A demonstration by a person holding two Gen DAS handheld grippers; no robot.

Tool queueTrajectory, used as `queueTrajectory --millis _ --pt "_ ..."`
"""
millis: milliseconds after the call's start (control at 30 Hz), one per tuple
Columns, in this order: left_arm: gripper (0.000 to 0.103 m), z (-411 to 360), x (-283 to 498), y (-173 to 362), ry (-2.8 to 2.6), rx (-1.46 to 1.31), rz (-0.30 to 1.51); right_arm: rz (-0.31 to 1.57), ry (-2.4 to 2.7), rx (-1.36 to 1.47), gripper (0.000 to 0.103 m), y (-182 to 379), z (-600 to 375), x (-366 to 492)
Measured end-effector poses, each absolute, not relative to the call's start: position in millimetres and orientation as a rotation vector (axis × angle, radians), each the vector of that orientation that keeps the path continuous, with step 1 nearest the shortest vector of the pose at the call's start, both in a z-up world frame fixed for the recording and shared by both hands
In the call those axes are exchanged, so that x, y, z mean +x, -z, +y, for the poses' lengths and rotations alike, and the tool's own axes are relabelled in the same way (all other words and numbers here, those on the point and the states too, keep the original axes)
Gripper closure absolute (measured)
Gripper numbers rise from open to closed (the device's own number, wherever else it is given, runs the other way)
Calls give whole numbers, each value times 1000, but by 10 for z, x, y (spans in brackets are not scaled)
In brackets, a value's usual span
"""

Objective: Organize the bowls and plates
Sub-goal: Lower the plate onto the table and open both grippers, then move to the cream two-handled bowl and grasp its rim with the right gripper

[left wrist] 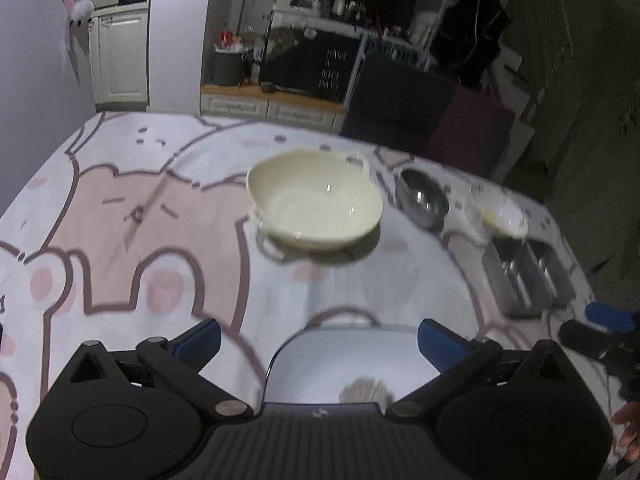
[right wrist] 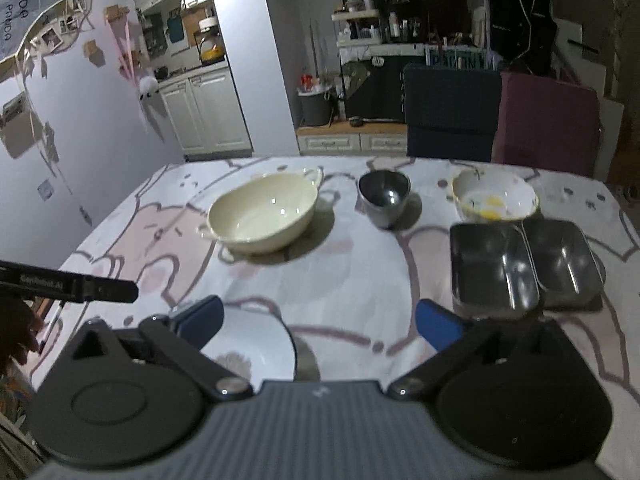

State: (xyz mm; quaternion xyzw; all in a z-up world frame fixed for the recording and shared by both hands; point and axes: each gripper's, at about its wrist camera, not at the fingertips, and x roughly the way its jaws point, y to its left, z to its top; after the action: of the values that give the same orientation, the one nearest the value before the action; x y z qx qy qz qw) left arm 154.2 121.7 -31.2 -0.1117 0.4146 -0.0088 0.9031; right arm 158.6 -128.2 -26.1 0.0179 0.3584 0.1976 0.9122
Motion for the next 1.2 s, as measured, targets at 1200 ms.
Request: queueTrajectory --millis 1200 --pt "0 1578 3070 741 -167 -178 734 922 -285 395 7 1077 -694 3627"
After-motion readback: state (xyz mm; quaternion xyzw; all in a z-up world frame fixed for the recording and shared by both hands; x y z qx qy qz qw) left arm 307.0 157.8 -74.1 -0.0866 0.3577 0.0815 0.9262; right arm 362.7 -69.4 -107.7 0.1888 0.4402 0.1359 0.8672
